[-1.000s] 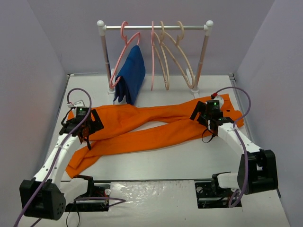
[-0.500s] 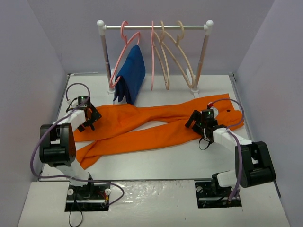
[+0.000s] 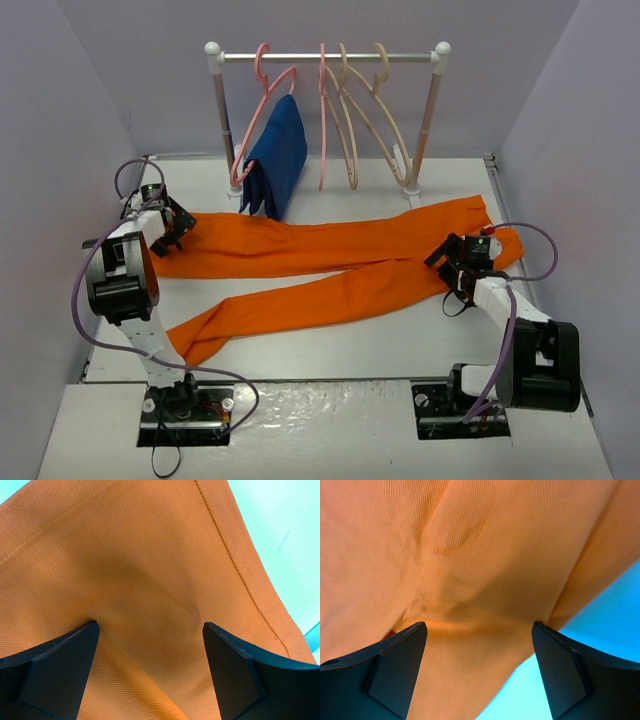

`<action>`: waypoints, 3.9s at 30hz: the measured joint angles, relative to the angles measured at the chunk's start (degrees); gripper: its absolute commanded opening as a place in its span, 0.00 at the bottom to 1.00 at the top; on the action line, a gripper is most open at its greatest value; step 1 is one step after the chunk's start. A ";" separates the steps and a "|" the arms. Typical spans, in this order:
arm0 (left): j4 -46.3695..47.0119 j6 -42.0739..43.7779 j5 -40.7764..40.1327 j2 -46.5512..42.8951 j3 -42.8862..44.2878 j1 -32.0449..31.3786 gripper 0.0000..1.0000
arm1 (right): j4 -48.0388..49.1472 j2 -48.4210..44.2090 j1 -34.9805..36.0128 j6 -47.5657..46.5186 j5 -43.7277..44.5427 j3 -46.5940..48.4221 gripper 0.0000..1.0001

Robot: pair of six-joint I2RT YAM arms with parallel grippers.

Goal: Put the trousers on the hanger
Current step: Flatten out the trousers at the center of the board.

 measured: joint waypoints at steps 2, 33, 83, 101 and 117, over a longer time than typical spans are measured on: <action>0.31 -0.08 0.86 -0.02 0.18 0.17 0.83 | -2.19 -0.88 1.00 -1.49 1.21 0.77 0.83; -22.40 -9.33 -3.08 -54.03 -41.96 -12.80 0.83 | -11.09 -6.03 27.08 -10.13 9.94 5.08 0.84; -15.96 -4.60 -9.19 -42.61 -33.87 -7.32 0.72 | -10.12 -10.07 27.02 -12.06 8.87 3.81 0.85; -3.51 -9.24 -7.25 -32.03 -35.23 -3.60 0.53 | -10.11 -10.74 27.02 -12.03 7.99 3.09 0.84; -8.09 -8.46 -6.88 -37.03 -34.17 -3.51 0.00 | -10.39 -9.80 26.95 -11.59 8.07 3.09 0.84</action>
